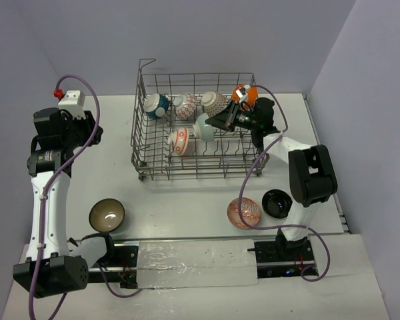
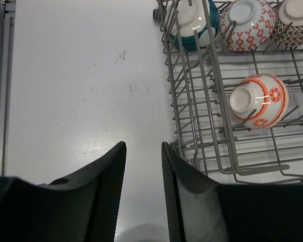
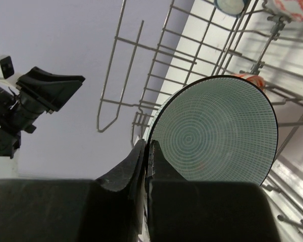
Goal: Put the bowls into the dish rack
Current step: Insert the bowl into the dish rack.
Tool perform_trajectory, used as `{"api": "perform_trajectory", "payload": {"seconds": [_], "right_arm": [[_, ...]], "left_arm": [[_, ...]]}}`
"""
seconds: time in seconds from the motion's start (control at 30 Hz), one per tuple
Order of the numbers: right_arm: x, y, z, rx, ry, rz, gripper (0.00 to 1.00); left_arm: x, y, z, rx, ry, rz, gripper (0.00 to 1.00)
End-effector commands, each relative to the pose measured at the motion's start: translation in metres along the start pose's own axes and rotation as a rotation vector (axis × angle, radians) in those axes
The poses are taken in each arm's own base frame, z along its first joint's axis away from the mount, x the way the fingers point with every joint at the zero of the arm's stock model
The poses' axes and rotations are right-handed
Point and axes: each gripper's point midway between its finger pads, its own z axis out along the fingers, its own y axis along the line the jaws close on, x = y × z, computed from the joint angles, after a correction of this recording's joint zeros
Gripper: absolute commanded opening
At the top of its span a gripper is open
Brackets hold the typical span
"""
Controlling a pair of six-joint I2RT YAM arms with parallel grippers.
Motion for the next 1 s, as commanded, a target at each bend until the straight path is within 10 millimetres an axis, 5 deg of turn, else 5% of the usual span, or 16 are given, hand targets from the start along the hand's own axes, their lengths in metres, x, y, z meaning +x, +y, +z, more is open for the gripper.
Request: {"api": "perform_trajectory", "payload": {"seconds": [0.0, 0.13, 0.37, 0.97], "right_arm": [[-0.022, 0.023, 0.009, -0.057, -0.041, -0.116, 0.0], [-0.025, 0.017, 0.013, -0.056, -0.04, -0.098, 0.0], [-0.027, 0.046, 0.014, -0.128, -0.056, -0.093, 0.0], [-0.014, 0.026, 0.012, -0.032, -0.103, -0.086, 0.0]], "left_arm": [[-0.011, -0.004, -0.001, 0.024, -0.038, 0.007, 0.4], [-0.009, -0.004, -0.002, 0.026, -0.037, 0.008, 0.4], [-0.007, -0.003, 0.0, 0.021, -0.031, 0.006, 0.4], [-0.001, -0.005, 0.001, 0.03, -0.022, -0.006, 0.4]]}}
